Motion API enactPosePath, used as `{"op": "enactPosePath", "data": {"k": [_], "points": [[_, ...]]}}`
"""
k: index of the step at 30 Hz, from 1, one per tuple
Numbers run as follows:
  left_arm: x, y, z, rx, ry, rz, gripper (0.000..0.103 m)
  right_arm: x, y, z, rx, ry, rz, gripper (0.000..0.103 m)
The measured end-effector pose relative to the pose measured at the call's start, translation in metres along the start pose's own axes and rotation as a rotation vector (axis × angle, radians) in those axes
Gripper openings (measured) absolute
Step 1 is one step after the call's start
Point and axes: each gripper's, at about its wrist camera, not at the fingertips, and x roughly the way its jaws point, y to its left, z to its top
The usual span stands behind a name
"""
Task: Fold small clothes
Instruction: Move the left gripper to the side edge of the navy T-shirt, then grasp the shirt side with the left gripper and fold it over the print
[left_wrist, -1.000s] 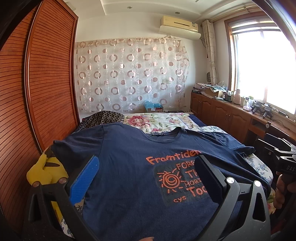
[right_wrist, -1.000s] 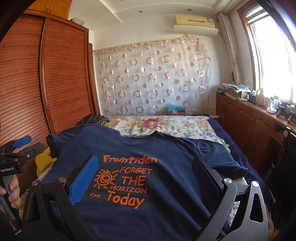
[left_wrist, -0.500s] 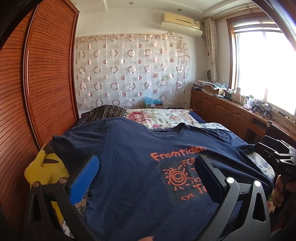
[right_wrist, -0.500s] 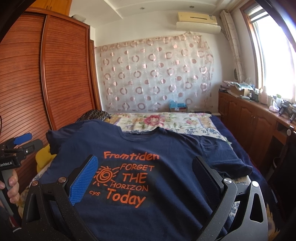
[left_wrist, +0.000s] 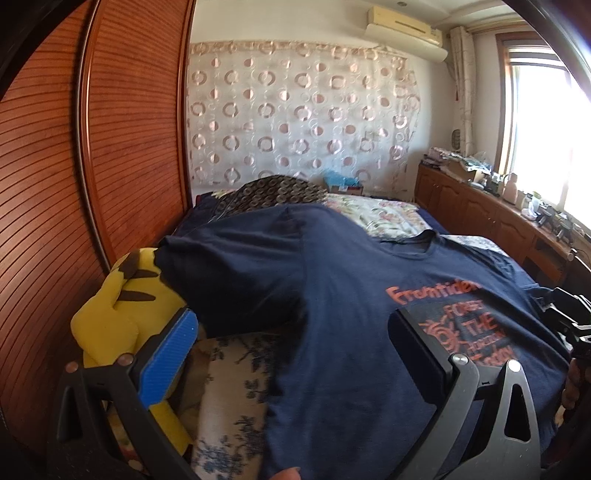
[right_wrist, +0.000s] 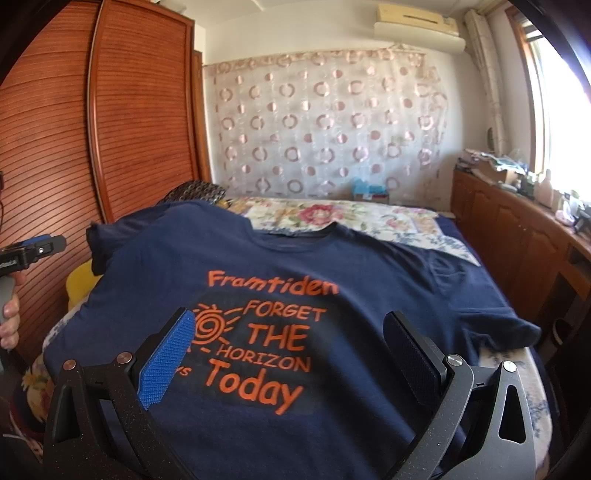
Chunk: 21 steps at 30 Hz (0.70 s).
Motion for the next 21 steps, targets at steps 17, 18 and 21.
{"op": "enactPosePath", "data": {"k": [17,18,21], "points": [[0.094,0.056,-0.019,0.028,0.213,0.041,0.07,0.04,0.032,-0.012,-0.082,0.096,0.09,0.103],[0.098,0.057,-0.02,0.029,0.224,0.035,0.066,0.041,0.033,-0.013,-0.085,0.099,0.091,0.103],[0.105,0.063,-0.022,0.024,0.243,0.037,0.057,0.041,0.037,-0.014,-0.095,0.108,0.101,0.103]]}}
